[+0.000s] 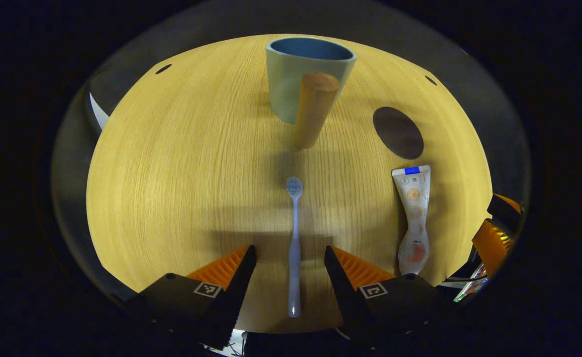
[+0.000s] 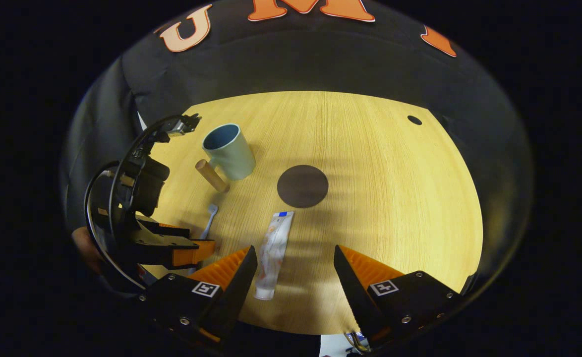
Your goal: Put the toothbrush and toothpaste on the desktop into the cup, then pick up the cup and place it on the coaster on the desktop.
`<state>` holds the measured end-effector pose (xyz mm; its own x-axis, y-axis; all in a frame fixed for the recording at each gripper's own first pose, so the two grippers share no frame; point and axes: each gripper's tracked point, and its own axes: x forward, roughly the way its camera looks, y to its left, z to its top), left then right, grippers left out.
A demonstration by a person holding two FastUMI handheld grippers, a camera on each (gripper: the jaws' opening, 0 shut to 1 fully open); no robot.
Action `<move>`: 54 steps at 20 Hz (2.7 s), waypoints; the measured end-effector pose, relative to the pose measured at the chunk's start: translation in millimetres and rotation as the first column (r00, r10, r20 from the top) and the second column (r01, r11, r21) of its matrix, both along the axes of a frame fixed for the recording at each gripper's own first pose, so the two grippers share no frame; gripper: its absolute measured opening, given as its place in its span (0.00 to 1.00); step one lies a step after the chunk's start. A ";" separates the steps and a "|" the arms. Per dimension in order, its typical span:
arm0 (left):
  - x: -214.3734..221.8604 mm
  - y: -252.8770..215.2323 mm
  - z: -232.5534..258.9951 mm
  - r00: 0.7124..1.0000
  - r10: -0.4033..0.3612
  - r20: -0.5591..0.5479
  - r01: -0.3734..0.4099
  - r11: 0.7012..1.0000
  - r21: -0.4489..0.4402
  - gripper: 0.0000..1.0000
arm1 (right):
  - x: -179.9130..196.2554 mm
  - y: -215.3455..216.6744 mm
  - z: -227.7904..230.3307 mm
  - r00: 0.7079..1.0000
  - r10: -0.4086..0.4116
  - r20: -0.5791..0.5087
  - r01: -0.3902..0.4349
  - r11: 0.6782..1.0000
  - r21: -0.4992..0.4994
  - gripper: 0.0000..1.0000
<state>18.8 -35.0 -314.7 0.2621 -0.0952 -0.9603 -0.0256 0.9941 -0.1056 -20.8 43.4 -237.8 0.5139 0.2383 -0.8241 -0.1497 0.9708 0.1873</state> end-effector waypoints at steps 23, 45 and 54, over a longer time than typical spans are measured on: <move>32.4 25.6 66.1 0.995 -0.019 0.102 0.023 0.999 -0.031 0.07 | -3.0 24.1 -34.8 0.988 0.103 -0.117 -0.106 0.994 -0.018 0.70; 102.0 61.2 169.5 0.929 -0.016 0.369 0.055 0.994 -0.094 0.07 | 4.1 28.2 -67.5 0.976 0.002 -0.217 -0.008 1.000 -0.024 0.30; 153.0 56.3 191.1 0.830 -0.016 0.557 0.103 0.987 -0.126 0.07 | -4.4 32.1 -67.5 0.971 -0.031 -0.239 0.052 0.995 0.085 0.13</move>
